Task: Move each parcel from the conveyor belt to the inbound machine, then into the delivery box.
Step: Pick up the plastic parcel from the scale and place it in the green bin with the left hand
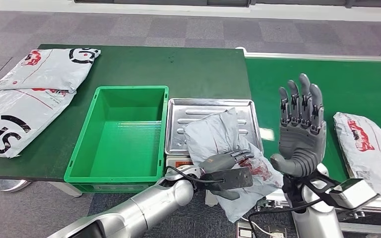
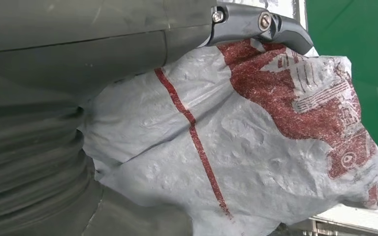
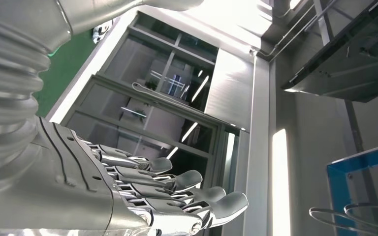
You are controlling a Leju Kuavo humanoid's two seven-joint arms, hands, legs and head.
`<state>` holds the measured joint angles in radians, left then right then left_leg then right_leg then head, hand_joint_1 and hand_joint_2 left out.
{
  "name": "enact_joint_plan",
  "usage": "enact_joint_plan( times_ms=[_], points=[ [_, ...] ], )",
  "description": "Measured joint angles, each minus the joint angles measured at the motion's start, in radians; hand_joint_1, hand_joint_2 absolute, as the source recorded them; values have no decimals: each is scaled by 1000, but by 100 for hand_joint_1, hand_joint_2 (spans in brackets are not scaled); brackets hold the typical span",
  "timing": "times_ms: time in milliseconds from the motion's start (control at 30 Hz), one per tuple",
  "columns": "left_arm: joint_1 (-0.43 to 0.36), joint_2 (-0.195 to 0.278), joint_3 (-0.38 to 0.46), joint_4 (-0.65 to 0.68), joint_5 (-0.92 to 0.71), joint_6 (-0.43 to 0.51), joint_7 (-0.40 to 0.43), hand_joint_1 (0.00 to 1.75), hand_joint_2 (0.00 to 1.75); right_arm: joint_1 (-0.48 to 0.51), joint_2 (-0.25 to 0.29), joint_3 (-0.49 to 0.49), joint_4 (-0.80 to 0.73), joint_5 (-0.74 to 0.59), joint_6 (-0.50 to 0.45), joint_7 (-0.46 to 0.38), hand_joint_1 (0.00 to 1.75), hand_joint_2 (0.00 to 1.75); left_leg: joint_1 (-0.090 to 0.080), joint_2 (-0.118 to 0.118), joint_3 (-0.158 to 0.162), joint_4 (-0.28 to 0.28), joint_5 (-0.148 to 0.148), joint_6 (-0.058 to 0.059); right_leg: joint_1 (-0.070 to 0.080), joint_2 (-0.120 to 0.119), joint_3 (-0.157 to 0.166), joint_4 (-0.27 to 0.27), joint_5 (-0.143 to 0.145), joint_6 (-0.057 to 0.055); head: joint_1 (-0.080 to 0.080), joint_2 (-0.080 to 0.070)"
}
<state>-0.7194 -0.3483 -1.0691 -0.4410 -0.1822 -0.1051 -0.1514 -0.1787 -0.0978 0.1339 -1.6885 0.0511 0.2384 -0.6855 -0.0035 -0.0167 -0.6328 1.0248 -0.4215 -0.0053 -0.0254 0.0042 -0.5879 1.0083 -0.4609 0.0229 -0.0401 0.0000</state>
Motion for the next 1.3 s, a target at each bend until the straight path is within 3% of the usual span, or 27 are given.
enact_joint_plan(
  times_ms=[200, 467, 600, 667, 867, 1100, 1300],
  points=[
    [1, 0, -4, 23, 60, 145, -91, 175, 175, 28, 0, 0, -15, 10, -12, 0, 0, 175, 0, 0, 1, 0, 0, 0, 0, 0, 1, 0, 0, 0, 0, 0],
    [11, 0, 44, 37, 115, 331, -336, 175, 175, 48, 0, 0, -28, 14, -7, 0, 0, 175, 0, 0, 0, 0, 0, 0, 0, 0, 0, 0, 0, 0, 0, 0],
    [29, 0, 109, 25, 161, 409, -495, 175, 175, 47, 0, 0, -28, 9, 2, 0, 0, 175, 0, 0, 0, 0, 0, 0, 0, 0, 0, 0, 0, 0, 0, 0],
    [42, 1, 151, -1, 170, 431, -535, 175, 175, 44, 0, 0, -27, 6, 3, 0, 0, 175, 0, 0, 0, 0, 0, 0, 0, 0, 0, 0, 0, 0, 0, 0],
    [73, 4, 245, -90, 169, 468, -547, 175, 175, 36, 0, 0, -26, 3, 3, 0, 0, 175, 0, 0, -1, 0, 0, 0, 0, 0, -1, 0, 0, 0, 0, 0],
    [86, 8, 268, -122, 163, 484, -548, 175, 175, 32, 0, 0, -23, 0, 2, 0, 0, 175, 0, 0, -1, 0, 0, 0, 0, 0, -1, 0, 0, 0, 0, 0],
    [174, 80, 494, -458, 85, 648, -548, 175, 175, 16, -3, 0, -6, -17, -3, 0, 0, 175, 0, 0, -2, 0, 0, 0, 0, 1, -2, 0, 0, -1, 0, 0]
  ],
)
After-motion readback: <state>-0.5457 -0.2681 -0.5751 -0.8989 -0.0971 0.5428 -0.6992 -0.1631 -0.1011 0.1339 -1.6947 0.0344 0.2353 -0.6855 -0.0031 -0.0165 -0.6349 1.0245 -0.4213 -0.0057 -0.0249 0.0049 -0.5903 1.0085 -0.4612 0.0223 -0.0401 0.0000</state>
